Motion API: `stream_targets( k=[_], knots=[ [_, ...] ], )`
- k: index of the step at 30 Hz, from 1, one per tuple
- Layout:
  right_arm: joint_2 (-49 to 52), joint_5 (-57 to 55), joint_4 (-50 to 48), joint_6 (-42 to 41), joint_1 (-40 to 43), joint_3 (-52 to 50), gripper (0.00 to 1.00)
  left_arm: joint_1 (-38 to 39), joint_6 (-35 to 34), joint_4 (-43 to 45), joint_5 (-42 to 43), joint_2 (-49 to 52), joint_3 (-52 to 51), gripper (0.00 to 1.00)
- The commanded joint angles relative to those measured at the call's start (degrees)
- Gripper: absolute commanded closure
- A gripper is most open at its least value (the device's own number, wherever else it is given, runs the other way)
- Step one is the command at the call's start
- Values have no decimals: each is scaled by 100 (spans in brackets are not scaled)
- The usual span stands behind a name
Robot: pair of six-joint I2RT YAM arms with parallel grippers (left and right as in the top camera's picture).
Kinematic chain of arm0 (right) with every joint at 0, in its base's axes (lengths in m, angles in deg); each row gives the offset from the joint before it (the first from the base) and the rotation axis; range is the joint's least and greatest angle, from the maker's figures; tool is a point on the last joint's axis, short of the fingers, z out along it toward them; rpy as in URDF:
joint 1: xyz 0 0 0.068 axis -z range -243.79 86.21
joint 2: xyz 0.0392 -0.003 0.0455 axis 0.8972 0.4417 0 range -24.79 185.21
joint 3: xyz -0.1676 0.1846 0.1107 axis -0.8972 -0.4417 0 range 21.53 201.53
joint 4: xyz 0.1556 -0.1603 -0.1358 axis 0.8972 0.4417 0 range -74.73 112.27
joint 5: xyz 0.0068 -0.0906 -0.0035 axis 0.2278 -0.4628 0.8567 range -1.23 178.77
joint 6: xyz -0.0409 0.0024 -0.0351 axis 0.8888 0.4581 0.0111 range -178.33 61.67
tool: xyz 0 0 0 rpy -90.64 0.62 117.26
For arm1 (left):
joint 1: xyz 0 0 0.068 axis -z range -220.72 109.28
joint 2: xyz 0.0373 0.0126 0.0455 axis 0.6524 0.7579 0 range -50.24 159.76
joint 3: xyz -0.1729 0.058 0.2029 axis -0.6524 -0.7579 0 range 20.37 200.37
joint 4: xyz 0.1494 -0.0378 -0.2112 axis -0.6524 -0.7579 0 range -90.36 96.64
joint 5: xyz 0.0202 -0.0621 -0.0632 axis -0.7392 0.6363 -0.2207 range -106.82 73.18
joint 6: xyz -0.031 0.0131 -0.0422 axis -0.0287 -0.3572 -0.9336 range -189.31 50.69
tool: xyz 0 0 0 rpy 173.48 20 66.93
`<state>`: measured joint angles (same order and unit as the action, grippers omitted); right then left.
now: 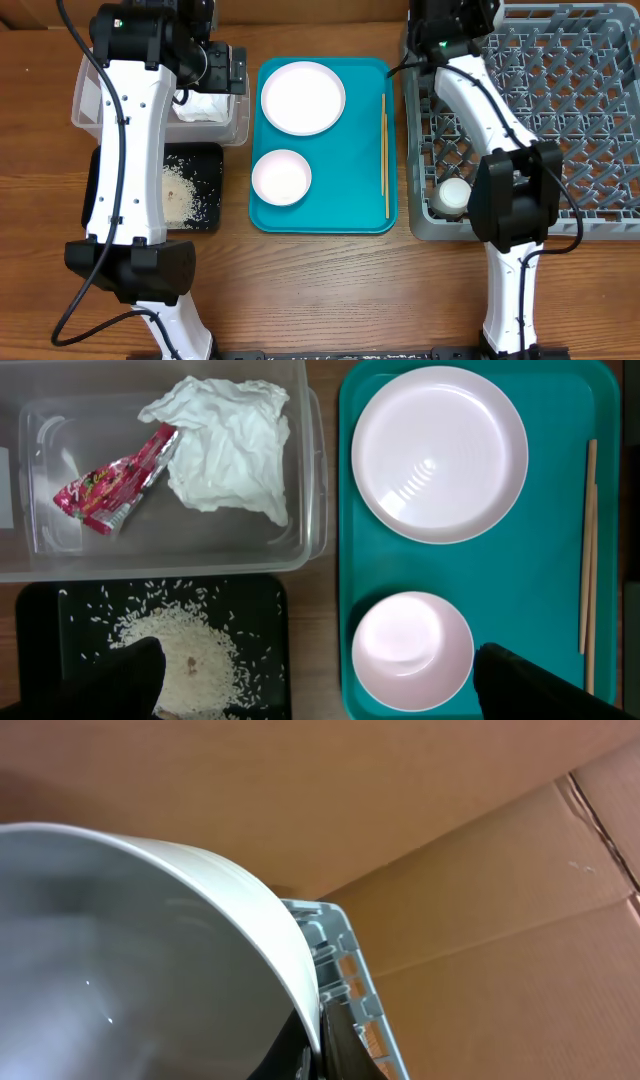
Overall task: Sort waste into correct bins and load items into the dishwasher
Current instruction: 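Grasp the grey bowl with the right gripper and lift toward the rack, then set the grey bowl upright in the rack's back row and release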
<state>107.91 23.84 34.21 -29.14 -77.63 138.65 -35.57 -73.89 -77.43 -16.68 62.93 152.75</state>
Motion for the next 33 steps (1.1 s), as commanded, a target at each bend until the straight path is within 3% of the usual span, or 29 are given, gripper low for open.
stream_targets(
  k=[1, 23, 30, 33],
  knots=[
    [31, -81, -37, -138, -79, -195, 96, 7, -101, 11, -59, -2, 74, 0],
    [39, -81, 2, -393, -376, -570, 96, 7, -101, 11, -59, -2, 74, 0],
    [39, -81, 116, -396, -481, -568, 85, 11, -101, 11, -59, -2, 74, 0],
    [39, -81, 111, -396, -485, -570, 76, 11, -101, 11, -59, -2, 74, 0]
  ],
)
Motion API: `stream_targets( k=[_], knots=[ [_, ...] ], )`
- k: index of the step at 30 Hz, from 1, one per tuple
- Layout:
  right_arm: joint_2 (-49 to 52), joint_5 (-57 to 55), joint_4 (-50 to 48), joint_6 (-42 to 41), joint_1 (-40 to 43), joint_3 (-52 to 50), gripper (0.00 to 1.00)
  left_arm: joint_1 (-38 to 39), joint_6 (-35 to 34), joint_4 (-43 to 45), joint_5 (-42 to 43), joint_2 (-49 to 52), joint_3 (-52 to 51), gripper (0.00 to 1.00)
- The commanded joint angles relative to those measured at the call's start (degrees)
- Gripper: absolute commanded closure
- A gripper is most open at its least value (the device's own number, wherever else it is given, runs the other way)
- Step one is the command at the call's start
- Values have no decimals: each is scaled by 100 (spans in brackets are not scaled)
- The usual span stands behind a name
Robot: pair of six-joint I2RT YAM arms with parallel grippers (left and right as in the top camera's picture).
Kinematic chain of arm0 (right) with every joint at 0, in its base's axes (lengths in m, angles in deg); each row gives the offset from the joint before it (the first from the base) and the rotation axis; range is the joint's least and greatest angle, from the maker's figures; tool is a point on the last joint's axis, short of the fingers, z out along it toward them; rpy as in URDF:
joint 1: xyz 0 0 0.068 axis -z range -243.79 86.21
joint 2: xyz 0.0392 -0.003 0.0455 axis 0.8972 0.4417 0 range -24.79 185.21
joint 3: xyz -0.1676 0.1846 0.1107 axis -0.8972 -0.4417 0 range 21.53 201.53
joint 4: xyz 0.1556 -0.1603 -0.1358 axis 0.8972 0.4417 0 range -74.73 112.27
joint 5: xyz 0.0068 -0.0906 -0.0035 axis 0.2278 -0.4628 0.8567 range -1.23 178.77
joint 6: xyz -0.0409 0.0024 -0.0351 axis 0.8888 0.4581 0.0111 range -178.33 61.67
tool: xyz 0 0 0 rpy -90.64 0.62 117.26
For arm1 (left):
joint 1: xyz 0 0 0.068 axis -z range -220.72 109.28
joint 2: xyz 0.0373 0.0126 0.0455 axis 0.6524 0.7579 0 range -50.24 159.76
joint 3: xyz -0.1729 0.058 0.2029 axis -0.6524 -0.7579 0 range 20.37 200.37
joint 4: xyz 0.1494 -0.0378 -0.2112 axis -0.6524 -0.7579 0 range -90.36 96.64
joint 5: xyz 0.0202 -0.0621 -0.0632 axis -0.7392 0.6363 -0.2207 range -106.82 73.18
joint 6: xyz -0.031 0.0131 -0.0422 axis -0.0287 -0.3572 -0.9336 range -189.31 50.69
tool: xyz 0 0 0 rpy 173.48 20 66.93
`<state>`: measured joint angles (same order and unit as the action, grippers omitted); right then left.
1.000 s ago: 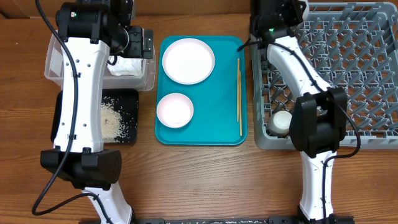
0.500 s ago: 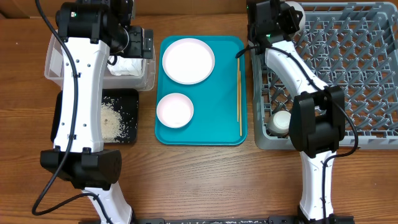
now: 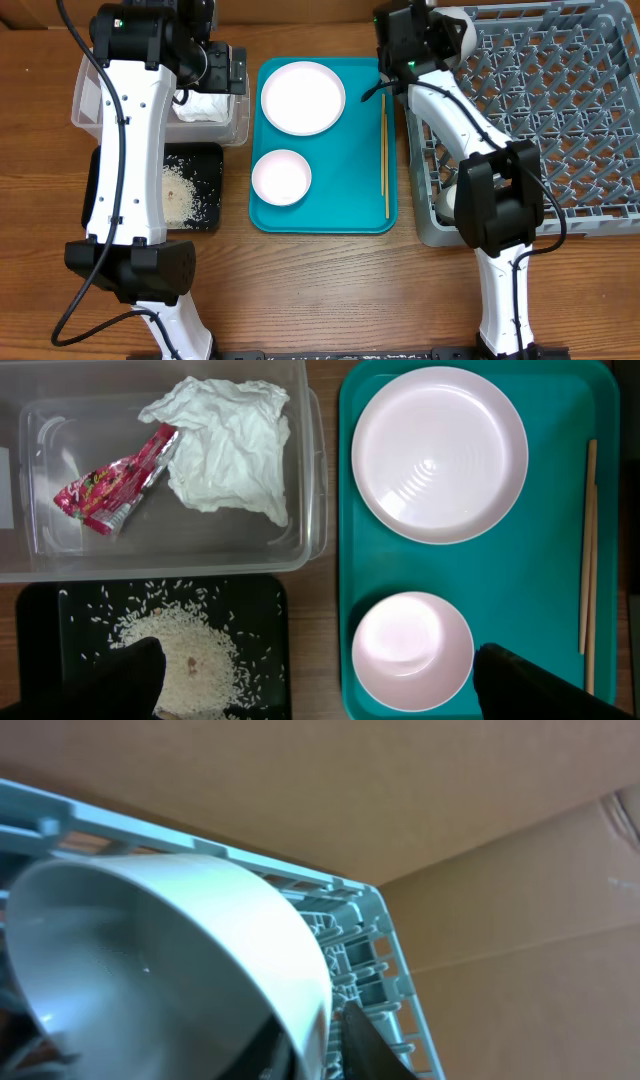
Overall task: Sort waste into correct bins and load items into the dishwasher
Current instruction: 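Set the grey bowl upright in the rack's back row and release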
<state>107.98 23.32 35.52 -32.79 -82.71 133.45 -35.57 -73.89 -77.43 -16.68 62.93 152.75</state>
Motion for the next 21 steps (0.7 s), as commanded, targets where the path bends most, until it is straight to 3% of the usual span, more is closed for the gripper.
stream_targets(
  k=[1, 5, 13, 18, 21],
  knots=[
    [33, -28, -17, -31, 22, -48, 71, 11, -101, 11, -59, -2, 74, 0],
    [33, -33, 7, -28, 9, -50, 57, 11, -101, 11, -59, -2, 74, 0],
    [33, -31, 160, -31, -284, -48, 54, 11, -101, 11, -59, -2, 74, 0],
    [33, -31, 155, -33, -503, -48, 43, 11, -101, 11, -59, -2, 74, 0],
    [33, -31, 109, -50, -610, -46, 30, 11, -101, 11, -59, -2, 74, 0]
  ],
)
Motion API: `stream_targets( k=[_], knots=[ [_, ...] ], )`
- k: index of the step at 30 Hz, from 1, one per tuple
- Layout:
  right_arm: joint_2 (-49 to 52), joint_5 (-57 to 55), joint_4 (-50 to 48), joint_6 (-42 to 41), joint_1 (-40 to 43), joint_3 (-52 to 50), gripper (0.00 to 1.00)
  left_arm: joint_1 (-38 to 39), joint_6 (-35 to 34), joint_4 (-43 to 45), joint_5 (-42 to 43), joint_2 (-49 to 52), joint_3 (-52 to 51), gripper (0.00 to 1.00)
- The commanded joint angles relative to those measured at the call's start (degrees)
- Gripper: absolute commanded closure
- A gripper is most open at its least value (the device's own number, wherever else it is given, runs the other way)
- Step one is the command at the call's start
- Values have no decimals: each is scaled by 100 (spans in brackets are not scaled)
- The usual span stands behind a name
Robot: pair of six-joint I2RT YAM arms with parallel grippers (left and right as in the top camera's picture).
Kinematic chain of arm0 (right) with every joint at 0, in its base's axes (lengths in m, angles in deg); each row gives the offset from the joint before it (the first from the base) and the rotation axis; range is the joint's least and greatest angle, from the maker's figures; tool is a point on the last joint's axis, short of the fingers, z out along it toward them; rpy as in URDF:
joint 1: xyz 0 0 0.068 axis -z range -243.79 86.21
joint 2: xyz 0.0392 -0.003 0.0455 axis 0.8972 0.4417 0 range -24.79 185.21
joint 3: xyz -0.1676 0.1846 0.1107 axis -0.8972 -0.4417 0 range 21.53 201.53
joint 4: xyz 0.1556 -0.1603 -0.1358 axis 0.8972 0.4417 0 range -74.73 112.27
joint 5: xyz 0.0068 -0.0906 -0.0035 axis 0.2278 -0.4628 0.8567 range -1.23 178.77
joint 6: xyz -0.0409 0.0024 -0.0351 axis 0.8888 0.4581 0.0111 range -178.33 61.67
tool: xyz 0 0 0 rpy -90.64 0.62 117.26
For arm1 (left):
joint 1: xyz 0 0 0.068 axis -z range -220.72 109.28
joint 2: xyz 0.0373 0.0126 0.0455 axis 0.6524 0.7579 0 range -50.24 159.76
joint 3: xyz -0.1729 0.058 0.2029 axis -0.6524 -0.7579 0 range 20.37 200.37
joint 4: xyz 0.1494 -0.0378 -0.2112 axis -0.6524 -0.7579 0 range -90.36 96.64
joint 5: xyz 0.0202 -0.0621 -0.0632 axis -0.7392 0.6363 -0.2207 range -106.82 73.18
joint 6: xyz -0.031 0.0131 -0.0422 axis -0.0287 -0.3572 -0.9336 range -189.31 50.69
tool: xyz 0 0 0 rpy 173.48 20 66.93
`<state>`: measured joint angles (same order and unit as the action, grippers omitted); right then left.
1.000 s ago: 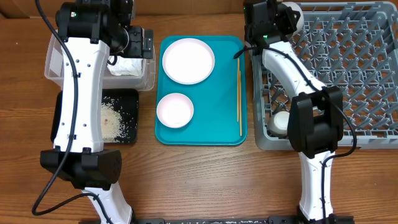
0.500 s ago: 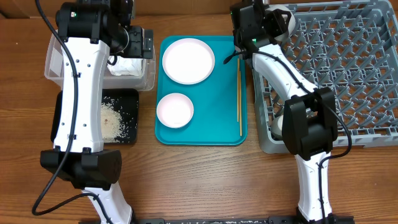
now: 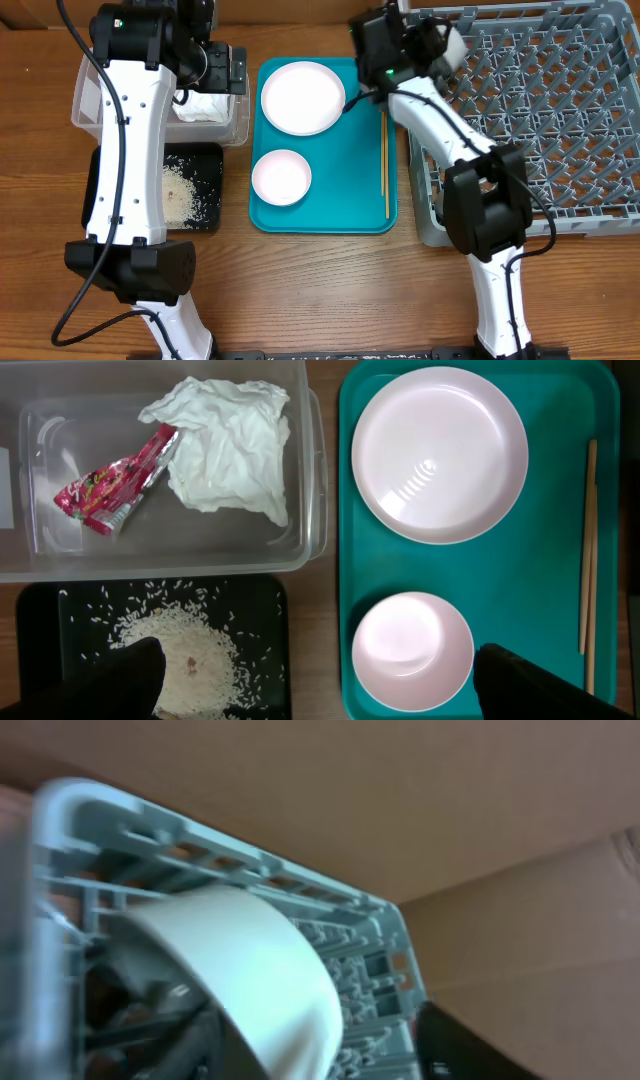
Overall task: Sort waste into correct bins and load items into the dishwasher
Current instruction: 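Set the grey bowl upright in the rack's back row and release, then grasp the pink bowl on the teal tray with the right gripper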
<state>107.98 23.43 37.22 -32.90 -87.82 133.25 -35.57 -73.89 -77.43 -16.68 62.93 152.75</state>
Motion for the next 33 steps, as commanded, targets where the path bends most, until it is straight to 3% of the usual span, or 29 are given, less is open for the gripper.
stream_targets(
  k=[1, 7, 12, 15, 20, 26, 33],
  knots=[
    [24, -42, -68, -39, -118, -15, 29, 11, -101, 11, -59, -2, 74, 0],
    [-129, 98, -63, -212, -201, 205, 25, 11, -101, 11, -59, -2, 74, 0],
    [-560, 1038, 57, -702, -284, 280, 26, 11, -101, 11, -59, -2, 74, 0],
    [-894, 2793, 765, -1563, -313, 280, 26, 11, -101, 11, -59, -2, 74, 0],
    [-1056, 6708, 1641, -3158, -153, 278, 20, 11, -101, 11, -59, -2, 74, 0],
    [-997, 8450, 2435, -4699, -66, 201, 5, 11, -101, 11, -59, -2, 74, 0],
    [-997, 8850, 3746, -4863, -380, 15, 24, 11, -101, 11, -59, -2, 74, 0]
  ],
)
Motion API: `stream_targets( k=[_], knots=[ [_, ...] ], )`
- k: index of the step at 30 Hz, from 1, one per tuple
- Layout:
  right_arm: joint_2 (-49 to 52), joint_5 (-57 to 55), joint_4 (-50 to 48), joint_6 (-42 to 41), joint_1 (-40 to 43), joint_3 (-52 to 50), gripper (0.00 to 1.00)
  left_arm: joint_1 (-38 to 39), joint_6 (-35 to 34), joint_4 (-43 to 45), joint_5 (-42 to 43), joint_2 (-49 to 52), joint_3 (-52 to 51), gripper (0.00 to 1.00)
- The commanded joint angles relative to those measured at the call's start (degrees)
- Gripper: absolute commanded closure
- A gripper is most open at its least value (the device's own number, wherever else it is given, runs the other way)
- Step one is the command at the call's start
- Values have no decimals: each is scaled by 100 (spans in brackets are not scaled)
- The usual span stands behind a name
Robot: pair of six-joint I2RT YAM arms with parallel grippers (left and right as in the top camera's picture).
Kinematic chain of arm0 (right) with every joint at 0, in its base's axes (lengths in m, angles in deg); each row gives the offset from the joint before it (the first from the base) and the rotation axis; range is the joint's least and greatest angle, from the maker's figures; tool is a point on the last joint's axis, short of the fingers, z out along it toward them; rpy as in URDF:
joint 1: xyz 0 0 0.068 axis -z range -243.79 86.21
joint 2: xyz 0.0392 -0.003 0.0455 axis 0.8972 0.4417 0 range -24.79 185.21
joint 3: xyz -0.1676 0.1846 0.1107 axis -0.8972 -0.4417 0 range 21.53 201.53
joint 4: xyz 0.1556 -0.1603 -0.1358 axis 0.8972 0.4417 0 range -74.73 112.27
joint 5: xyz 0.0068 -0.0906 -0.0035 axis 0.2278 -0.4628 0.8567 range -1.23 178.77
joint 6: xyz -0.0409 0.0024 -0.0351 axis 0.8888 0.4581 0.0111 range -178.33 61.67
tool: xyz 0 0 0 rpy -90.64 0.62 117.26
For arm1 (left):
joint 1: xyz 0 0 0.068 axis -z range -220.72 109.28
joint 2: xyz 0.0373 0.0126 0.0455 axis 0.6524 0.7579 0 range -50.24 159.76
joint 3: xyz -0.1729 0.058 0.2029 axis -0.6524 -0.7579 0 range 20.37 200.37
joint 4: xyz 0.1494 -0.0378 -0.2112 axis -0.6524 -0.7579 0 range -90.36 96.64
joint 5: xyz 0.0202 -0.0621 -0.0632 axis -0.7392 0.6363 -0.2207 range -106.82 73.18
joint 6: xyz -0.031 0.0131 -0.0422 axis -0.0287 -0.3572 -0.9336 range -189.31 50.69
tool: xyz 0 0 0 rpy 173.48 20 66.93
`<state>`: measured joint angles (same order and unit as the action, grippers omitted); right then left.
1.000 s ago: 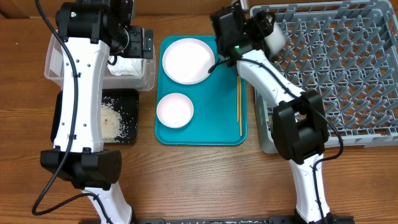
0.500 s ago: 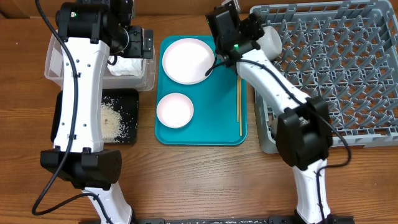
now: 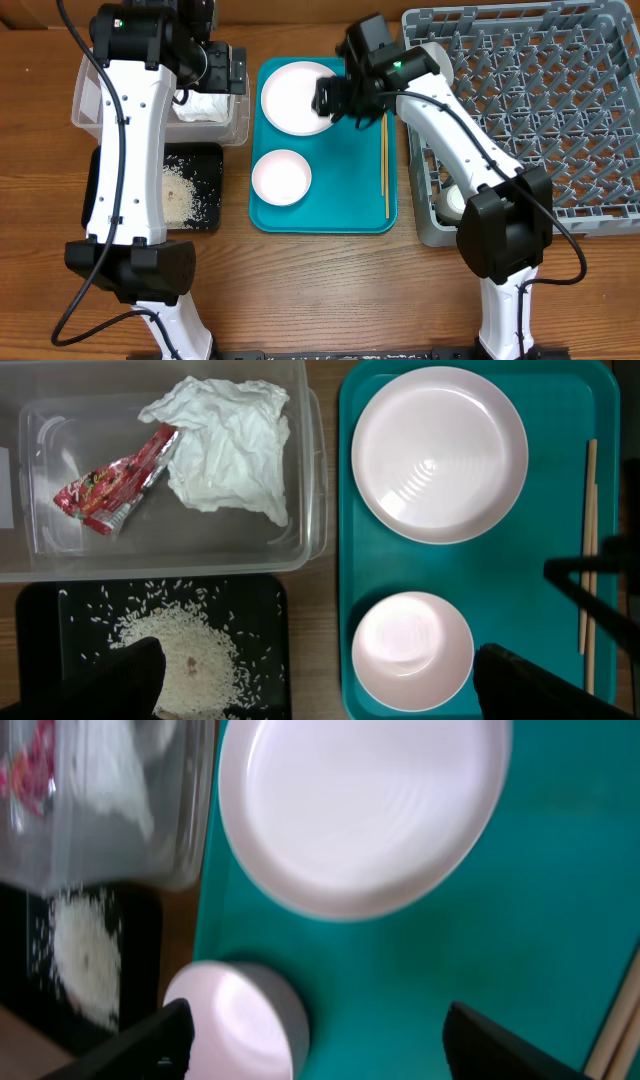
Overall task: Sort waste into correct bins and load items into the dishwasher
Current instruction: 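Grasp the pink bowl on the teal tray with the right gripper, then carry the pink bowl right and place it tilted in the rack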
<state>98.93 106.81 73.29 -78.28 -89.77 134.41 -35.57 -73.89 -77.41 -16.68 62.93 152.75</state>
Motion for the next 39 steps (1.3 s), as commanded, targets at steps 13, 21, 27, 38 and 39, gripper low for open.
stream_targets(
  k=[13, 21, 27, 38, 39],
  knots=[
    [-63, -133, -1108, -2081, -883, -2059, 56, 11, -101, 9, -59, -2, 74, 0],
    [-20, -149, -1075, -2181, -887, -2037, 96, 11, -101, 9, -59, -2, 74, 0],
    [-570, -691, -409, -1882, -616, -1641, 96, 11, -103, 9, -59, -2, 74, 0],
    [-3274, -5729, 949, -1480, 31, -588, 96, 11, -101, 9, -59, -2, 74, 0],
    [-3405, -6279, 949, -1325, 15, -588, 96, 11, -101, 9, -59, -2, 74, 0]
  ],
)
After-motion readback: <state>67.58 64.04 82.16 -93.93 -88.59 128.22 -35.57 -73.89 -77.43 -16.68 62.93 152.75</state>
